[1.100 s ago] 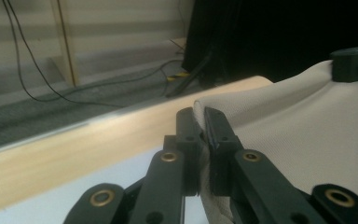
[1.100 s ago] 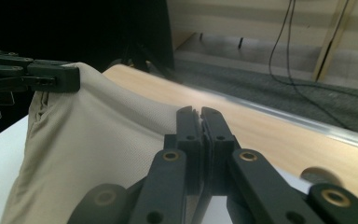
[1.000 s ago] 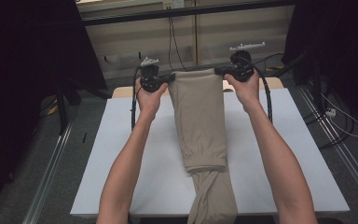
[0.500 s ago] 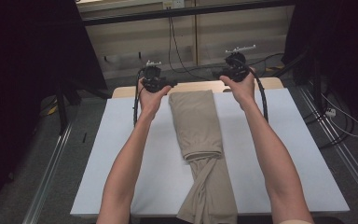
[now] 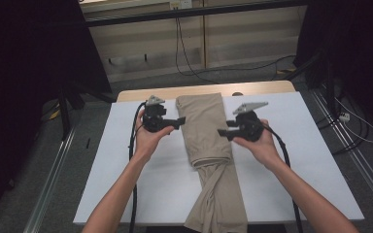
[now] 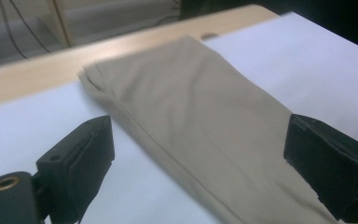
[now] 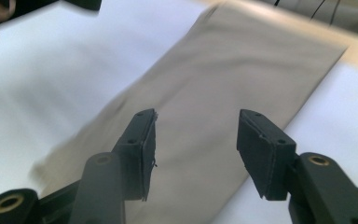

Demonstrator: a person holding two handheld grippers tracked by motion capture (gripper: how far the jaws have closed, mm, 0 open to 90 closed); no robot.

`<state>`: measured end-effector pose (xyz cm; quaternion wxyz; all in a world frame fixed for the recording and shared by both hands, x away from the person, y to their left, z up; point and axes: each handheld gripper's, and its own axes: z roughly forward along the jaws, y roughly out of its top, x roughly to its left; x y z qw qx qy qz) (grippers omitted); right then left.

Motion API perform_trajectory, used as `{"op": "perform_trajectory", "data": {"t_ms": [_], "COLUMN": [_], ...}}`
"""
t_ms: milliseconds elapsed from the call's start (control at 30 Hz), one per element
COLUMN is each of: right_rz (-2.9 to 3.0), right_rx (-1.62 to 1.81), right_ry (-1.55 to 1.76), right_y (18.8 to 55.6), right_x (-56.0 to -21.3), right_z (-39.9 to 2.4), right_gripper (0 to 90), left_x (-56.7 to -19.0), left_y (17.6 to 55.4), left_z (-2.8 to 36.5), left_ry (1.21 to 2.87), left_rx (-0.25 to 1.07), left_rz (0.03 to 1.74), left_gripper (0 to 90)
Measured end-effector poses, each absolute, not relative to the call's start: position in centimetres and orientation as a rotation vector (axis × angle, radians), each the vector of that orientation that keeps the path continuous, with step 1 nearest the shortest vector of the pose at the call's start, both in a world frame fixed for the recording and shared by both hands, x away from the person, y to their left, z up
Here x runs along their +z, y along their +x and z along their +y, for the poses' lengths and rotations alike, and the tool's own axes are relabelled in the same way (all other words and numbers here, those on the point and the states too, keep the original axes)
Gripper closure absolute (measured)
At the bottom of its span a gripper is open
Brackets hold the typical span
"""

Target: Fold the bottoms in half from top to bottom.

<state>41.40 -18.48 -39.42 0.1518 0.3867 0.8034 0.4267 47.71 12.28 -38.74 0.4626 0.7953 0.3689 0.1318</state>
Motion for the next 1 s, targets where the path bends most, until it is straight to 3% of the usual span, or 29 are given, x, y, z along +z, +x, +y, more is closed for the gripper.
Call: {"op": "perform_trajectory", "data": {"t_ms": [133,233,400,600,767,833,900,933,1000], "right_rz": [2.427,2.507,2.679,2.817,2.877,2.840,2.845,2.851,2.838], "right_rx": [1.245,1.300,1.284,1.235,1.172,1.150,1.145,1.147,1.152], "right_ry": [0.997,0.898,0.744,0.557,0.482,0.438,0.453,0.458,0.485], "right_y": [37.0,34.1,31.1,29.5,28.0,27.5,27.3,27.3,27.3], "right_x": [-39.8,-40.3,-42.6,-43.9,-44.8,-44.9,-44.7,-44.7,-44.6], "right_z": [-16.5,-14.8,-11.3,-7.8,-7.6,-7.9,-8.1,-8.3,-8.7], "right_gripper": [50.8,57.8,62.0,57.0,52.7,60.1,82.9,89.4,90.0], "left_x": [-39.6,-40.6,-42.4,-42.7,-43.0,-43.3,-43.4,-43.5,-43.6], "left_y": [44.5,42.1,38.7,37.6,37.4,37.3,37.3,37.3,37.2], "left_z": [12.9,13.7,14.6,14.4,14.1,14.1,14.1,14.1,13.9], "left_ry": [2.016,2.022,2.030,2.050,2.069,2.069,2.082,2.084,2.086], "left_rx": [0.324,0.291,0.228,0.235,0.200,0.205,0.212,0.206,0.209], "left_rz": [0.859,0.856,0.875,0.805,0.788,0.792,0.796,0.799,0.802], "left_gripper": [8.9,9.0,10.9,11.8,11.8,12.7,13.3,13.3,13.4]}}
